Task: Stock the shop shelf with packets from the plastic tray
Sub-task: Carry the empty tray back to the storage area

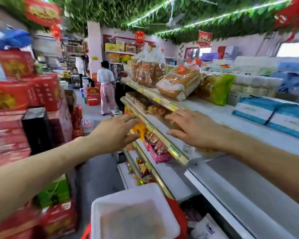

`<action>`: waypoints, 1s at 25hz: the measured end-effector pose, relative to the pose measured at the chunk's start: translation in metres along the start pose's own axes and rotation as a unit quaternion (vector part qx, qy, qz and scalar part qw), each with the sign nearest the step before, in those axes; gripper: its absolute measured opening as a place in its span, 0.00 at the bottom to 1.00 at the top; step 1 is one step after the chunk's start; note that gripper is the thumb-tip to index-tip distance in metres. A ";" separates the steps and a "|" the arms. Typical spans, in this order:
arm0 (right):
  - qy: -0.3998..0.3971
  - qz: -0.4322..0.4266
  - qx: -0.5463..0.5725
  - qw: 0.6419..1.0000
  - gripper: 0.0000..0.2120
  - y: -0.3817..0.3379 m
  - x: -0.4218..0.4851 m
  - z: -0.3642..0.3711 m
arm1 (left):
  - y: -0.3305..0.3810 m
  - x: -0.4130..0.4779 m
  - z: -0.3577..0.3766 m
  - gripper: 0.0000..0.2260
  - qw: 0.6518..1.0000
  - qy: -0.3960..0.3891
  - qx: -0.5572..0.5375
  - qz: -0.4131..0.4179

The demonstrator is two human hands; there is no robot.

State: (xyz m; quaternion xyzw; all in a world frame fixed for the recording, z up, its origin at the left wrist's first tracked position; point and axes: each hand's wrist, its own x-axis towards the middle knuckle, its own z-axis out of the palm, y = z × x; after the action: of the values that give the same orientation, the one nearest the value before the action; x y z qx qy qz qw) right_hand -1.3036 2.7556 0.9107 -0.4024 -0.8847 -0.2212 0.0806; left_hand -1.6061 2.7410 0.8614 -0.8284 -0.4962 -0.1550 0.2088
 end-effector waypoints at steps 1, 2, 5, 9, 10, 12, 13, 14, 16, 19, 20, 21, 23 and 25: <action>-0.009 -0.008 0.022 1.000 0.33 -0.018 0.006 0.015 | -0.008 -0.018 0.007 0.27 1.000 -0.009 0.001 -0.013; -0.022 -0.014 0.045 0.999 0.35 -0.035 0.008 0.032 | -0.013 -0.036 0.016 0.28 0.999 -0.024 -0.004 -0.027; -0.037 -0.003 0.102 0.994 0.31 -0.072 -0.002 0.084 | -0.015 -0.082 0.054 0.30 0.996 -0.065 -0.032 -0.052; -0.079 0.042 0.206 0.974 0.28 -0.106 -0.026 0.163 | 0.007 -0.138 0.121 0.27 0.983 -0.112 -0.088 -0.119; -0.093 0.049 0.236 0.966 0.29 -0.112 -0.033 0.187 | 0.015 -0.153 0.140 0.27 0.975 -0.129 -0.103 -0.148; -0.116 0.083 0.283 0.948 0.29 -0.120 -0.050 0.233 | 0.032 -0.179 0.175 0.30 0.956 -0.154 -0.131 -0.210; -0.123 0.108 0.293 0.942 0.28 -0.123 -0.058 0.256 | 0.041 -0.194 0.194 0.32 0.944 -0.162 -0.145 -0.250; -0.125 0.137 0.290 0.939 0.27 -0.125 -0.068 0.278 | 0.050 -0.208 0.212 0.33 0.927 -0.169 -0.160 -0.295; -0.143 0.196 0.272 0.931 0.27 -0.130 -0.089 0.315 | 0.073 -0.236 0.241 0.34 0.879 -0.196 -0.185 -0.393; -0.180 0.227 0.307 0.907 0.31 -0.139 -0.120 0.357 | 0.110 -0.262 0.265 0.35 0.835 -0.210 -0.201 -0.466; -0.185 0.228 0.327 0.898 0.33 -0.142 -0.127 0.365 | 0.118 -0.266 0.267 0.34 0.832 -0.190 -0.202 -0.481; -0.184 0.232 0.345 0.891 0.34 -0.143 -0.131 0.370 | 0.123 -0.268 0.268 0.34 0.825 -0.164 -0.203 -0.502; -0.164 0.242 0.376 0.880 0.33 -0.141 -0.133 0.375 | 0.129 -0.267 0.264 0.31 0.795 -0.120 -0.203 -0.558; -0.143 0.240 0.392 0.877 0.32 -0.135 -0.131 0.374 | 0.134 -0.266 0.255 0.28 0.774 -0.104 -0.196 -0.593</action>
State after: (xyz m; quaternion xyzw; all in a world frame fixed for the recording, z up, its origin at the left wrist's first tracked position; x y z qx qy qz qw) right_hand -1.3042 2.7593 0.4918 -0.5650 -0.7773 0.2293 0.1550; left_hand -1.5967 2.6107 0.4917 -0.4044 -0.8664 -0.2548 -0.1443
